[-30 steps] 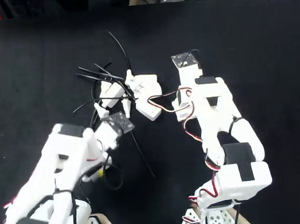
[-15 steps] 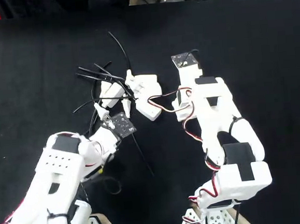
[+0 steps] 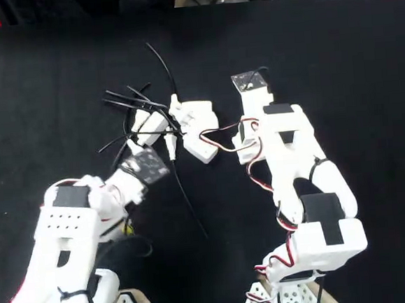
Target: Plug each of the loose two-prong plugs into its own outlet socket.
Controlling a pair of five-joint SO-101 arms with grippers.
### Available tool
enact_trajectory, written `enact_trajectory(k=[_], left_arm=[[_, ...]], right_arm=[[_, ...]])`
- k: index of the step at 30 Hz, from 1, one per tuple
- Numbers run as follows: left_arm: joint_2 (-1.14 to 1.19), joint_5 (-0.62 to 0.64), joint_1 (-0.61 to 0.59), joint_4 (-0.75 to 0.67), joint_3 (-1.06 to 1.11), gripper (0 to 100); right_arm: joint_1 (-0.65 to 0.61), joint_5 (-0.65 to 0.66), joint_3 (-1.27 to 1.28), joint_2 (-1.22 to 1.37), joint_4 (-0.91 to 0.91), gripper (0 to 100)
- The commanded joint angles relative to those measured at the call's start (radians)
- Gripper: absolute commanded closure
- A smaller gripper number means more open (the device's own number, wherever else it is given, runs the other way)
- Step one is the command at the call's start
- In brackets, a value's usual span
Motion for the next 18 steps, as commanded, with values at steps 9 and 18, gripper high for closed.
enact_trajectory(k=[9, 18], left_arm=[[-0.018, 0.201, 0.220, 0.029, -0.022, 77], [-0.008, 0.210, -0.008, -0.132, 0.027, 76]], right_arm=[[0.009, 0.011, -0.041, -0.001, -0.012, 95.5], [0.009, 0.011, -0.041, -0.001, -0.012, 95.5]])
